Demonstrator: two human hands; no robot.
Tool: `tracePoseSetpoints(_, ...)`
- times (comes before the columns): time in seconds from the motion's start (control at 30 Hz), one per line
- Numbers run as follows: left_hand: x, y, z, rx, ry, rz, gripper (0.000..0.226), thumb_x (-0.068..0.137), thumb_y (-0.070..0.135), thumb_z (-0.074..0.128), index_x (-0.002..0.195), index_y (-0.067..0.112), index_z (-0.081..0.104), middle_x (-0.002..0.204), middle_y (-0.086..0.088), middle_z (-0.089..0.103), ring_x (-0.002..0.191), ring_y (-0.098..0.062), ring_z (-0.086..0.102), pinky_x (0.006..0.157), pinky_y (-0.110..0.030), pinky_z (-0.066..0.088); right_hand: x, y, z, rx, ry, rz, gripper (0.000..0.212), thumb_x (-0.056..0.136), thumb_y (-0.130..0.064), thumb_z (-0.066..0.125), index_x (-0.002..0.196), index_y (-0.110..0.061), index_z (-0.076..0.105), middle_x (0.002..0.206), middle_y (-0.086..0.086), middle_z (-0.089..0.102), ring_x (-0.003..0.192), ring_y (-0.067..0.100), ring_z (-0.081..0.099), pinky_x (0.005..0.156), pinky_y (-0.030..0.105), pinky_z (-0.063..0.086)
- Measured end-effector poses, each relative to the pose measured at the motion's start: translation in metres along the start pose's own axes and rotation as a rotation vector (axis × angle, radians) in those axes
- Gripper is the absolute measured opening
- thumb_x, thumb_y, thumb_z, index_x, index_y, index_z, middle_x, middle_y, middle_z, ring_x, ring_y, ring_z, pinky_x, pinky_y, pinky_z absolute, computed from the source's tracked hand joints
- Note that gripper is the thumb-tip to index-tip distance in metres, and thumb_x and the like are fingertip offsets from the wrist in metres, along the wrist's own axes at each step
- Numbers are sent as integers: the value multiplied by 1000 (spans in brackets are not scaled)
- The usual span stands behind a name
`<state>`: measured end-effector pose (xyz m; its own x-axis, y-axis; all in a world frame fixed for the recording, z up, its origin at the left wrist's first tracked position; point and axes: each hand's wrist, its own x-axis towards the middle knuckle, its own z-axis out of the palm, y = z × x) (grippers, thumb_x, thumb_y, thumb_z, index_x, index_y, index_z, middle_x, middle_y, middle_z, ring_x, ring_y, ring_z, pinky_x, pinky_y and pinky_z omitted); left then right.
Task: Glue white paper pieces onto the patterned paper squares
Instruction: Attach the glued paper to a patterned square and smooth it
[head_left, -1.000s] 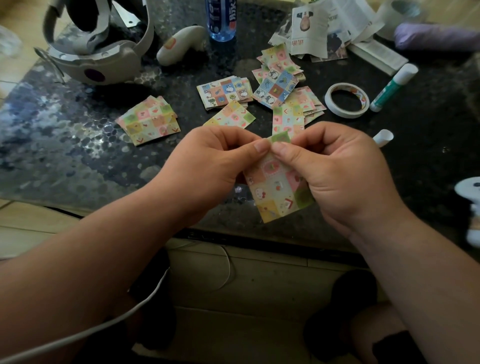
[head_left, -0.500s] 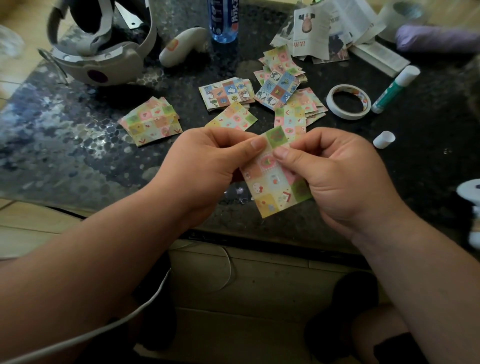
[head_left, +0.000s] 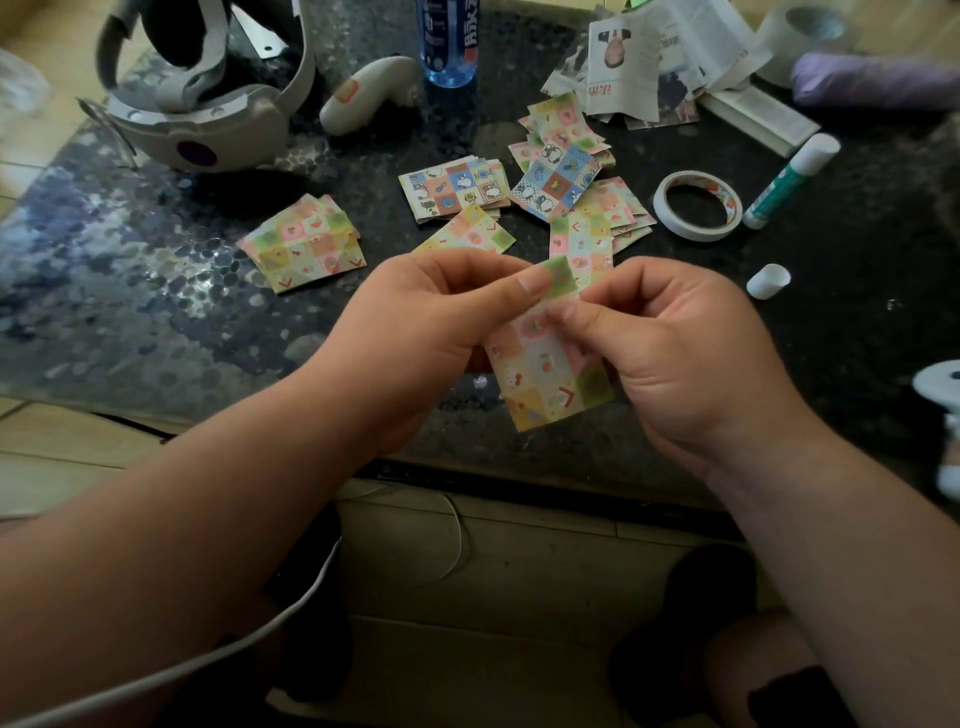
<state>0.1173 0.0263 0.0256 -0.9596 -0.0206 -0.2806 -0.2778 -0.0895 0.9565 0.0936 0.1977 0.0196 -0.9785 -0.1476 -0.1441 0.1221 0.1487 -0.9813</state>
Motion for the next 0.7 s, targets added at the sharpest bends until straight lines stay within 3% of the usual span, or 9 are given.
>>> tracePoseSetpoints(0.1, 0, 1, 2, 38, 2, -5, 12, 86, 20, 73, 80, 10, 75, 82, -15, 74, 80, -31, 70, 90, -63, 55, 0, 2, 0, -52, -10, -35, 15, 83, -13, 84, 75, -13, 71, 82, 20, 74, 81, 39, 74, 73, 59, 62)
tracePoseSetpoints(0.23, 0, 1, 0, 35, 2, -7, 12, 90, 14, 70, 79, 9, 75, 79, -11, 74, 77, -26, 71, 88, -55, 57, 0, 2, 0, -50, -29, -27, 15, 83, -13, 83, 75, -12, 71, 82, 20, 74, 82, 38, 74, 76, 62, 61)
tracePoseSetpoints(0.4, 2, 0, 0, -66, 45, -19, 13, 92, 12, 68, 86, 1, 72, 86, -17, 73, 80, -29, 70, 83, -48, 60, -1, 0, 1, 73, -58, 16, 14, 83, -9, 80, 74, -11, 69, 79, 17, 73, 76, 28, 72, 70, 42, 61)
tracePoseSetpoints(0.47, 4, 1, 0, -161, 87, -41, 13, 91, 10, 67, 86, -1, 70, 86, -16, 74, 78, -26, 72, 77, -41, 64, -1, 0, 1, 120, -87, 45, 15, 85, -8, 78, 74, -10, 69, 77, 15, 73, 75, 27, 72, 68, 41, 60)
tracePoseSetpoints(0.63, 6, 6, -5, -275, 95, -81, 15, 84, 14, 71, 85, -1, 70, 98, -19, 76, 88, -29, 75, 80, -42, 63, -2, -1, 0, 145, -114, 66, 18, 83, -9, 80, 67, -13, 72, 79, 17, 73, 82, 34, 73, 82, 57, 59)
tracePoseSetpoints(0.7, 6, 7, -7, -274, 44, -109, 23, 76, 18, 72, 88, -2, 70, 103, -19, 76, 92, -29, 75, 82, -42, 63, -1, -2, -2, 149, -112, 64, 19, 85, -7, 77, 67, -13, 72, 81, 18, 74, 85, 36, 74, 83, 56, 61)
